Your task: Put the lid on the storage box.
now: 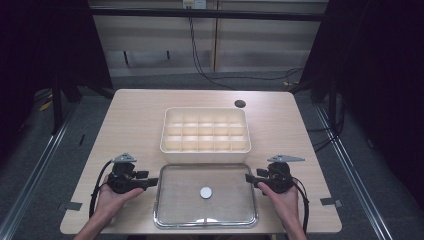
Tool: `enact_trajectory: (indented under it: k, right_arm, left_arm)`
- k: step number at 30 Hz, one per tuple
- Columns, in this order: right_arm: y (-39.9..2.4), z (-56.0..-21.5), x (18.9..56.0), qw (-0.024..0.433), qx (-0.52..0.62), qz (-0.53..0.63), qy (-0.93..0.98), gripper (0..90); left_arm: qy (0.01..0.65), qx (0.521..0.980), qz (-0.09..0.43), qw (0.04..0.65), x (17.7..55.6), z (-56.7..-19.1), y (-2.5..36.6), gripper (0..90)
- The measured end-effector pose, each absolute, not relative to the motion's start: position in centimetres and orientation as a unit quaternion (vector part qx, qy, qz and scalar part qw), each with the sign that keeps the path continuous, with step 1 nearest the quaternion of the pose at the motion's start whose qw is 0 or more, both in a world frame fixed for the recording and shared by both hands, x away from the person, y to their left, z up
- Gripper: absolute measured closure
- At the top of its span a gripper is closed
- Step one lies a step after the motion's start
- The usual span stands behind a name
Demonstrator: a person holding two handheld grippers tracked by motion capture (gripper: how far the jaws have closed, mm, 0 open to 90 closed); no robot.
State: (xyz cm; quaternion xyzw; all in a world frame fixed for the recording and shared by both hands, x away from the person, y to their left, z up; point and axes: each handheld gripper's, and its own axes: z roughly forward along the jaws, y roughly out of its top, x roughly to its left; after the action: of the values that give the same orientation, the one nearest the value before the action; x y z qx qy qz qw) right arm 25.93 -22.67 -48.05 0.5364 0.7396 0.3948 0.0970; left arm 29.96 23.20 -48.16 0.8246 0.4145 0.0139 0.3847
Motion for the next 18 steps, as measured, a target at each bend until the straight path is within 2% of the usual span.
enact_trajectory:
  k: [5,8,18]
  right_arm:
    - [-22.4,-48.6,26.0,0.096,0.542,0.376,0.745,47.7]
    - [-22.3,-49.0,26.0,0.110,0.544,0.359,0.750,47.1]
    - [-21.8,-49.6,26.0,0.124,0.540,0.345,0.758,46.9]
  left_arm:
    - [0.404,0.832,0.005,0.380,29.8,-48.4,22.8,46.0]
    - [0.398,0.840,-0.002,0.369,29.7,-48.8,22.2,46.8]
    - [0.398,0.840,0.000,0.369,29.6,-49.2,21.4,44.2]
